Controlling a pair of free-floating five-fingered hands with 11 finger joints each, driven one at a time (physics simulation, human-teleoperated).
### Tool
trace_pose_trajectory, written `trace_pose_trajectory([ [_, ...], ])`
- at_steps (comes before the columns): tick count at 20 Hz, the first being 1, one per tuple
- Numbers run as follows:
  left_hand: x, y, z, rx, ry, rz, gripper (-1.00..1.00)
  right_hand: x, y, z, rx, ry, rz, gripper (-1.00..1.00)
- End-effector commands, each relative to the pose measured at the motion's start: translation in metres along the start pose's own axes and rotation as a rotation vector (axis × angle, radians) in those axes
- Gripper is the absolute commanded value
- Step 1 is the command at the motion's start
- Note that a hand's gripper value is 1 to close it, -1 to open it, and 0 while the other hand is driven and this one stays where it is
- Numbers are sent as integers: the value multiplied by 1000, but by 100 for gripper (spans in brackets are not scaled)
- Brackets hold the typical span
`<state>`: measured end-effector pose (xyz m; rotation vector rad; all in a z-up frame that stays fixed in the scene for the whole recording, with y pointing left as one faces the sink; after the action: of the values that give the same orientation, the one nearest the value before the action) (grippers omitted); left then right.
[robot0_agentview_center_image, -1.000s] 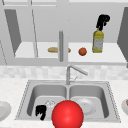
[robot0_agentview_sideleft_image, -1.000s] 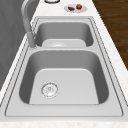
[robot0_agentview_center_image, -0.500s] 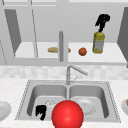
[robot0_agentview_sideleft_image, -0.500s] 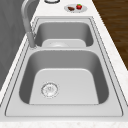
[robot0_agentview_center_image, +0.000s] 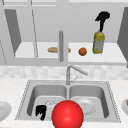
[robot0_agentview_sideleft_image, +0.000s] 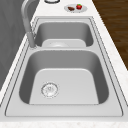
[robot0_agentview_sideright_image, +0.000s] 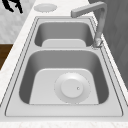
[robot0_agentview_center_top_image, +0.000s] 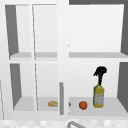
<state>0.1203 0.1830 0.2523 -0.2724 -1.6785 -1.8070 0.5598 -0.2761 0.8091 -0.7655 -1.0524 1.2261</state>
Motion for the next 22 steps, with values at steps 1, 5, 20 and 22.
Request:
trace_pose_trajectory([
  [1,0,0,0,0,0,0,0,2,-11,-7,26,11,-4,-100],
  [5,0,0,0,0,0,0,0,0,-20,-8,31,5,1,-100],
  [20,0,0,0,0,0,0,0,-65,-44,48,24,-49,-50,-100],
  [22,0,0,0,0,0,0,0,-68,-36,60,27,-39,-57,-100],
])
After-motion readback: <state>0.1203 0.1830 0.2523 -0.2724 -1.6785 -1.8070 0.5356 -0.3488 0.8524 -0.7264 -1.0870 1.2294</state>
